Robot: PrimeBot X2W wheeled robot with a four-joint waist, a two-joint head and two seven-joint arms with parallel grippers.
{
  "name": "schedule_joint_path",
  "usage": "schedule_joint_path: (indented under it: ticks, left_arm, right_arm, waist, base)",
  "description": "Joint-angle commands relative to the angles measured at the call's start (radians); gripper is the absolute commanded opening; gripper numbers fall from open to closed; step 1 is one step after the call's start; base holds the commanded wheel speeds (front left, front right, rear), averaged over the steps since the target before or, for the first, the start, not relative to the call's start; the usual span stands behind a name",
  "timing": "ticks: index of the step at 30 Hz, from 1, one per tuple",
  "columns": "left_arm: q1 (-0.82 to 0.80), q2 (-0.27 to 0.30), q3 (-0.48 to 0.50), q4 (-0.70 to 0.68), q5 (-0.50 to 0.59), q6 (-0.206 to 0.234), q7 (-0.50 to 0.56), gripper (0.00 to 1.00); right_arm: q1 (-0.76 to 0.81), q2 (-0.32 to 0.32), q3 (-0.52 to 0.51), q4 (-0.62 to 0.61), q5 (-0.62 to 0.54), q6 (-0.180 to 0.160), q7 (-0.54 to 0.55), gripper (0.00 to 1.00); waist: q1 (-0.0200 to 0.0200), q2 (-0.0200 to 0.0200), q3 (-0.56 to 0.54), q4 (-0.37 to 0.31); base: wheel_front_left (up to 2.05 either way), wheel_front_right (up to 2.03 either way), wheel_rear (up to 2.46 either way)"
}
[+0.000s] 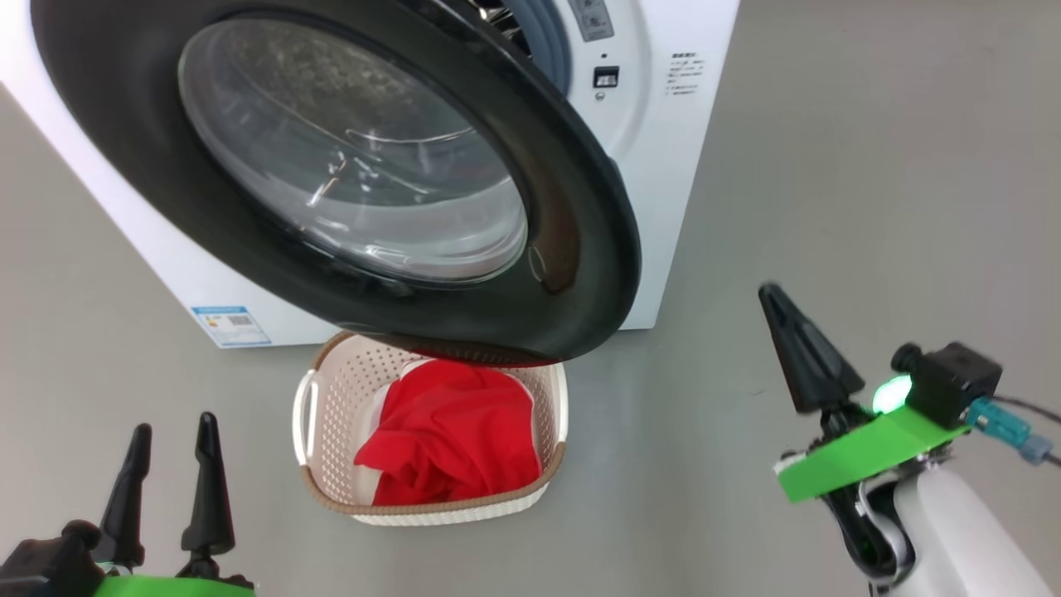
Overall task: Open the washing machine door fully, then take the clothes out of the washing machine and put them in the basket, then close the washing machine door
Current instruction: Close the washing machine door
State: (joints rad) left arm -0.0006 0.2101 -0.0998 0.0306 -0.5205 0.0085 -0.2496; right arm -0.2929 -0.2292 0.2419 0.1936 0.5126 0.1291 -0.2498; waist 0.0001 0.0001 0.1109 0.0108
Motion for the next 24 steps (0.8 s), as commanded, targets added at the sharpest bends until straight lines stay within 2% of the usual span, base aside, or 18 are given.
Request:
schedule_joint_path:
  ticks: [1,7,11,16,24]
  left_arm:
    - [-0.028,0.015,0.033,-0.023,0.011,0.000,-0.012,1.00]
    - [-0.043,0.003,0.033,-0.014,0.014,-0.009,-0.012,1.00]
    - [-0.049,-0.010,0.035,-0.005,0.018,-0.016,-0.012,1.00]
    - [-0.056,-0.025,0.037,0.002,0.023,-0.026,-0.012,1.00]
    - [-0.070,-0.048,0.050,0.015,0.033,-0.045,-0.012,1.00]
  right_arm:
    - [-0.043,-0.002,0.018,-0.050,0.000,0.002,-0.012,0.00]
    - [-0.097,0.002,0.035,-0.160,-0.014,0.002,-0.012,0.00]
    - [-0.124,-0.001,0.069,-0.191,-0.025,0.002,-0.012,0.00]
    - [-0.153,-0.015,0.143,-0.170,-0.029,0.002,-0.012,0.00]
    - [-0.214,-0.039,0.254,-0.067,-0.023,0.002,-0.012,0.00]
  waist:
    - [-0.0001,-0.0001,0.008,0.011]
    - [-0.0001,-0.0001,0.024,0.045]
    - [-0.0001,-0.0001,0.031,0.072]
    - [-0.0001,-0.0001,0.044,0.105]
    - [-0.0001,-0.0001,0.079,0.145]
  base:
    - [0.00,0.00,0.00]
    - [0.00,0.00,0.00]
    - [0.00,0.00,0.00]
    - [0.00,0.00,0.00]
    - [0.00,0.00,0.00]
